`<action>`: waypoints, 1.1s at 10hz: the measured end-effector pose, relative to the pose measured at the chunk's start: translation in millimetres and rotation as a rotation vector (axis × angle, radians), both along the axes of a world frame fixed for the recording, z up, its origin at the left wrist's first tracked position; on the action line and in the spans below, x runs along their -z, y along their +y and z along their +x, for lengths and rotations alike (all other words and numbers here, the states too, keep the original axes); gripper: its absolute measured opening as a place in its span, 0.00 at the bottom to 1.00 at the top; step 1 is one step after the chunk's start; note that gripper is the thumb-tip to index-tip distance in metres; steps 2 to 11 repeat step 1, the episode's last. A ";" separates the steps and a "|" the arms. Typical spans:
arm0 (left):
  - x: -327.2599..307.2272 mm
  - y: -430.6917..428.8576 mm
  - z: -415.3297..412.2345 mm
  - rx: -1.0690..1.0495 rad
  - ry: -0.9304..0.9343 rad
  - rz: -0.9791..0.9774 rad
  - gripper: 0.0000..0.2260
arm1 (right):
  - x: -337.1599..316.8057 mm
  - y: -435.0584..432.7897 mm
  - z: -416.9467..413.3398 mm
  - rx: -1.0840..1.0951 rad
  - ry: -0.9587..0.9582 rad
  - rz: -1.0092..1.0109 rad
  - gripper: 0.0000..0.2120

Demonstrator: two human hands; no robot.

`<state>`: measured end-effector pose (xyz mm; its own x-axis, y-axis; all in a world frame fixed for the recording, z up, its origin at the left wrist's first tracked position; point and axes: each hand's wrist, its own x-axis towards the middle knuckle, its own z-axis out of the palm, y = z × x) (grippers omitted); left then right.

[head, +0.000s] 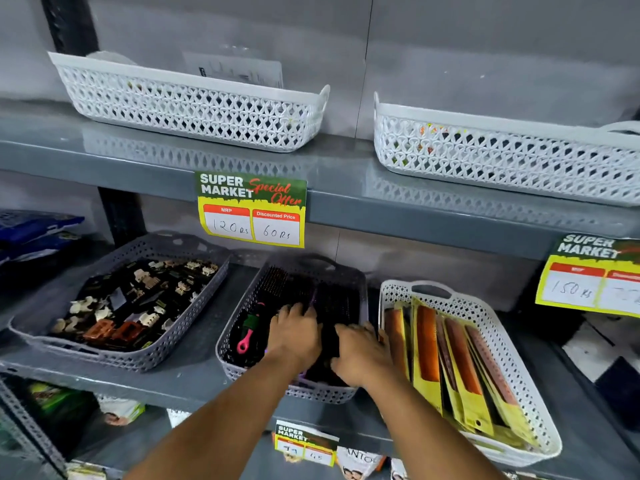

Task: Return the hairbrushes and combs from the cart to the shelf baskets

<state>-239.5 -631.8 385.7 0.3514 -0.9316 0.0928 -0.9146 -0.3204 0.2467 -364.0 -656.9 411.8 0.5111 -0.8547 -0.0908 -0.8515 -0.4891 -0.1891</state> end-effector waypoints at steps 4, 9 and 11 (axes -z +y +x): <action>-17.7 18.1 -14.7 0.115 -0.020 -0.211 0.22 | -13.1 22.3 -17.4 -0.013 -0.314 -0.103 0.27; -17.7 18.1 -14.7 0.115 -0.020 -0.211 0.22 | -13.1 22.3 -17.4 -0.013 -0.314 -0.103 0.27; -17.7 18.1 -14.7 0.115 -0.020 -0.211 0.22 | -13.1 22.3 -17.4 -0.013 -0.314 -0.103 0.27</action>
